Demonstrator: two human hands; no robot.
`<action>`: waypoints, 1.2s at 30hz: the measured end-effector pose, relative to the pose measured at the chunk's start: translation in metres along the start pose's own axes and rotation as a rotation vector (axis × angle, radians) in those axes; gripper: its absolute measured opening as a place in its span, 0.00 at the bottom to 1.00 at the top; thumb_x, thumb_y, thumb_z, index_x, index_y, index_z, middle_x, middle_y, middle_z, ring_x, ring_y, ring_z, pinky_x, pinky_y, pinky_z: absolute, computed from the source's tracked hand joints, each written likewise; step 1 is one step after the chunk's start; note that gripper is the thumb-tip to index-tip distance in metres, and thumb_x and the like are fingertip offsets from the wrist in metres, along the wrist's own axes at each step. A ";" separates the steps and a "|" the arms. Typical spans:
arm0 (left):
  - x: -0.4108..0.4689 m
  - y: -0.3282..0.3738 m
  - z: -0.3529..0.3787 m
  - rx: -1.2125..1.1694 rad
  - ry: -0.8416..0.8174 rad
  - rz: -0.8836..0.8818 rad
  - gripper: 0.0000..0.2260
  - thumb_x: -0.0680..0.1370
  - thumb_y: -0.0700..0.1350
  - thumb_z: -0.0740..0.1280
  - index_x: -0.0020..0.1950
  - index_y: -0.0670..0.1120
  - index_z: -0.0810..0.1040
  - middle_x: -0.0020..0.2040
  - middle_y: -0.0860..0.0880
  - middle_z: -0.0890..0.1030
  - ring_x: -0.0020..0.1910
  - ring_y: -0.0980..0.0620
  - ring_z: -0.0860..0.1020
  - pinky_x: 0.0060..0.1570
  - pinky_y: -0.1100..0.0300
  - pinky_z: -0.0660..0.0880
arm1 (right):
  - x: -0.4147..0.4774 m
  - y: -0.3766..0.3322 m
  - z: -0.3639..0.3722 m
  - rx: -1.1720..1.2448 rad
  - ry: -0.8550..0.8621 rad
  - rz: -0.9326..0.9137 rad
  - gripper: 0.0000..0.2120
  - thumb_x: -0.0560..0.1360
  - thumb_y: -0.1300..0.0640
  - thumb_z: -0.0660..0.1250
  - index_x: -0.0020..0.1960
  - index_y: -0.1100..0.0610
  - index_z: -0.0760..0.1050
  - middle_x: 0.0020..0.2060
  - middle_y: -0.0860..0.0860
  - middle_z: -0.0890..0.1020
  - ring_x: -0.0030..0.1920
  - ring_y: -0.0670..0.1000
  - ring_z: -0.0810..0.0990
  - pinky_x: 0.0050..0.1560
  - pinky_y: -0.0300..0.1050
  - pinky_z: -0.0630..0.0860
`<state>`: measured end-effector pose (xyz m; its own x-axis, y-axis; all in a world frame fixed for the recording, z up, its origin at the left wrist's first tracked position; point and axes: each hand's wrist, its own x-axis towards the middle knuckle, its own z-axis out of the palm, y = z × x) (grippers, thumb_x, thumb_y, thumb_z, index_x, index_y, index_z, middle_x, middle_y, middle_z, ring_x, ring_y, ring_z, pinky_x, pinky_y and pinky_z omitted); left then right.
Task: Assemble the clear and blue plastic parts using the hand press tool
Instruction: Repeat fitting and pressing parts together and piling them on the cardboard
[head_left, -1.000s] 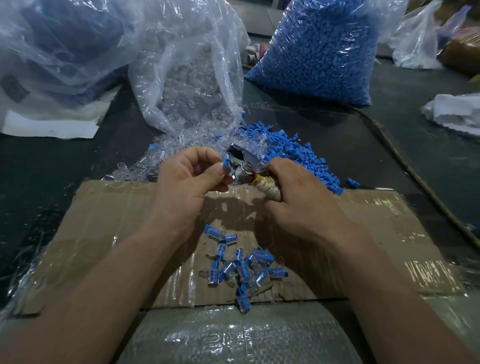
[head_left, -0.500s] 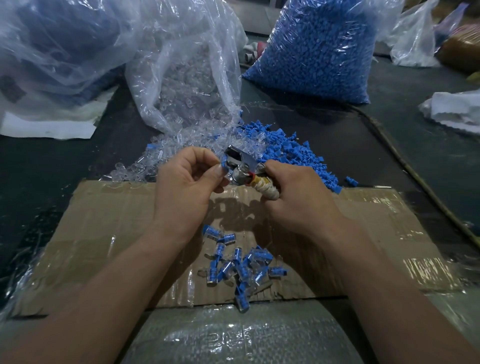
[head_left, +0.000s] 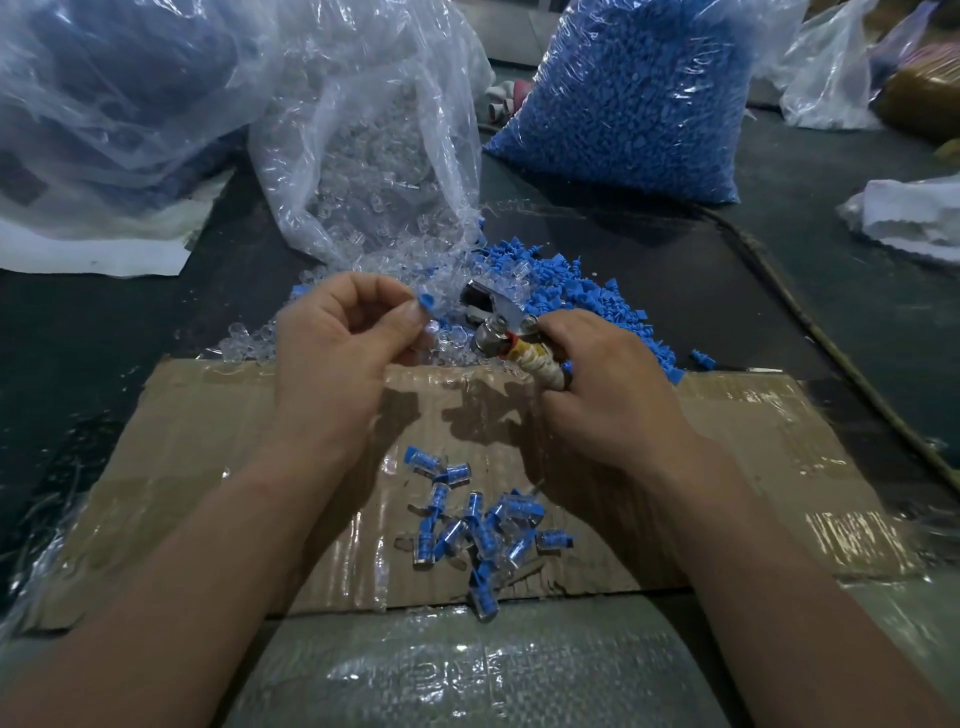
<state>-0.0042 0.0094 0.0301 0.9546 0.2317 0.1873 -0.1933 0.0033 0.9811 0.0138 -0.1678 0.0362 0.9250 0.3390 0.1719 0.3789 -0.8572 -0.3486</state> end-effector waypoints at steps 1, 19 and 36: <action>0.002 0.001 -0.003 -0.025 -0.004 -0.007 0.08 0.72 0.33 0.66 0.39 0.45 0.77 0.30 0.53 0.81 0.30 0.60 0.78 0.31 0.70 0.74 | 0.000 0.001 -0.002 0.000 -0.008 0.010 0.10 0.69 0.53 0.62 0.49 0.53 0.72 0.40 0.45 0.70 0.41 0.46 0.68 0.40 0.42 0.63; -0.005 0.004 -0.007 0.147 -0.954 -0.151 0.05 0.65 0.47 0.74 0.39 0.49 0.84 0.36 0.44 0.83 0.35 0.45 0.79 0.37 0.59 0.75 | -0.001 0.003 -0.007 -0.070 -0.312 0.052 0.25 0.60 0.36 0.71 0.52 0.47 0.75 0.44 0.43 0.75 0.45 0.45 0.72 0.46 0.46 0.71; 0.007 -0.024 0.001 0.957 -0.519 0.081 0.28 0.80 0.38 0.56 0.75 0.57 0.51 0.74 0.52 0.59 0.72 0.55 0.54 0.68 0.60 0.47 | -0.002 0.004 -0.013 -0.059 -0.412 0.039 0.31 0.65 0.34 0.66 0.63 0.48 0.71 0.50 0.44 0.73 0.51 0.45 0.70 0.51 0.45 0.69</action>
<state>0.0077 0.0097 0.0082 0.9698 -0.2419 0.0299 -0.2176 -0.8039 0.5535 0.0127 -0.1773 0.0466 0.8775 0.4220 -0.2277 0.3519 -0.8893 -0.2921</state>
